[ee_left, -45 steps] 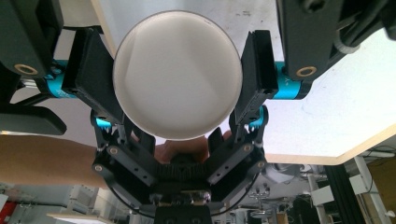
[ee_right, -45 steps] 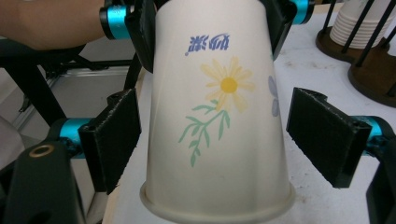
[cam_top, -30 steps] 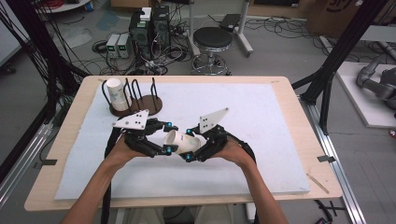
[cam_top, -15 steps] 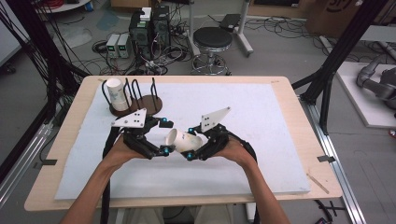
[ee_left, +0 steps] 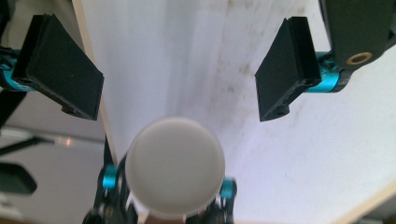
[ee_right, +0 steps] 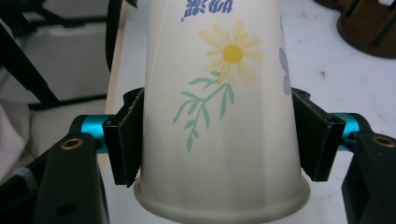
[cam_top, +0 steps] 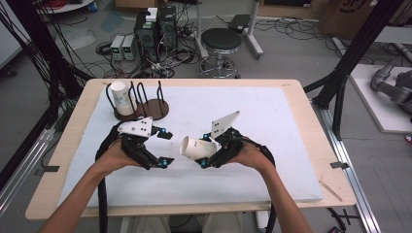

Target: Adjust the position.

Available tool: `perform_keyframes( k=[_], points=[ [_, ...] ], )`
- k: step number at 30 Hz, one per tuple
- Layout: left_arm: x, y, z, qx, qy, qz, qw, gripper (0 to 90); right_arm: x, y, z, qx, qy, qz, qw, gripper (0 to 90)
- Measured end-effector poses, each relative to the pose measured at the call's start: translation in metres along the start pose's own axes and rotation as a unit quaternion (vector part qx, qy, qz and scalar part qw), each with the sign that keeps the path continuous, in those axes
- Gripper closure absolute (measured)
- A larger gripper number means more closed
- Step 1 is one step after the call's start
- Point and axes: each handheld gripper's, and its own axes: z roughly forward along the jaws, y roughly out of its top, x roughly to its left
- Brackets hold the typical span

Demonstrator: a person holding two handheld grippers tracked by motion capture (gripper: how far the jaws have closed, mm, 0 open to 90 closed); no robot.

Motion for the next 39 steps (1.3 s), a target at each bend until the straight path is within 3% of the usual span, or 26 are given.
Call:
perform_keyframes(
  k=[2, 5, 7, 10, 13, 22, 34, 39],
  points=[
    [-0.001, 0.002, 0.000, 0.029, 0.000, -0.004, 0.9996, 15.3, 0.002, 0.006, -0.004, 0.032, -0.005, -0.006, 0.9995, 29.3],
    [0.000, 0.004, 0.000, 0.065, 0.005, -0.005, 0.9979, 15.4, 0.003, 0.010, -0.006, 0.056, -0.008, -0.009, 0.9984, 29.2],
    [0.001, 0.006, -0.001, 0.094, 0.010, -0.004, 0.9956, 15.6, 0.004, 0.014, -0.006, 0.077, -0.007, -0.013, 0.9969, 29.3],
    [0.001, 0.009, 0.000, 0.124, 0.009, -0.011, 0.9922, 15.6, 0.005, 0.018, -0.005, 0.114, -0.010, -0.017, 0.9933, 29.2],
    [0.002, 0.011, -0.001, 0.149, 0.006, -0.005, 0.9888, 15.7, 0.006, 0.021, -0.002, 0.148, -0.010, -0.026, 0.9886, 29.2],
    [0.001, 0.017, 0.013, 0.168, -0.005, 0.006, 0.9858, 15.7, 0.008, 0.028, 0.002, 0.182, -0.010, -0.034, 0.9826, 29.2],
    [-0.003, 0.030, 0.046, 0.164, -0.029, 0.016, 0.9860, 15.7, 0.008, 0.033, 0.014, 0.198, 0.002, -0.041, 0.9794, 29.1],
    [-0.004, 0.031, 0.053, 0.166, -0.033, 0.018, 0.9853, 15.7, 0.009, 0.034, 0.016, 0.196, 0.003, -0.041, 0.9797, 29.1]
  ],
)
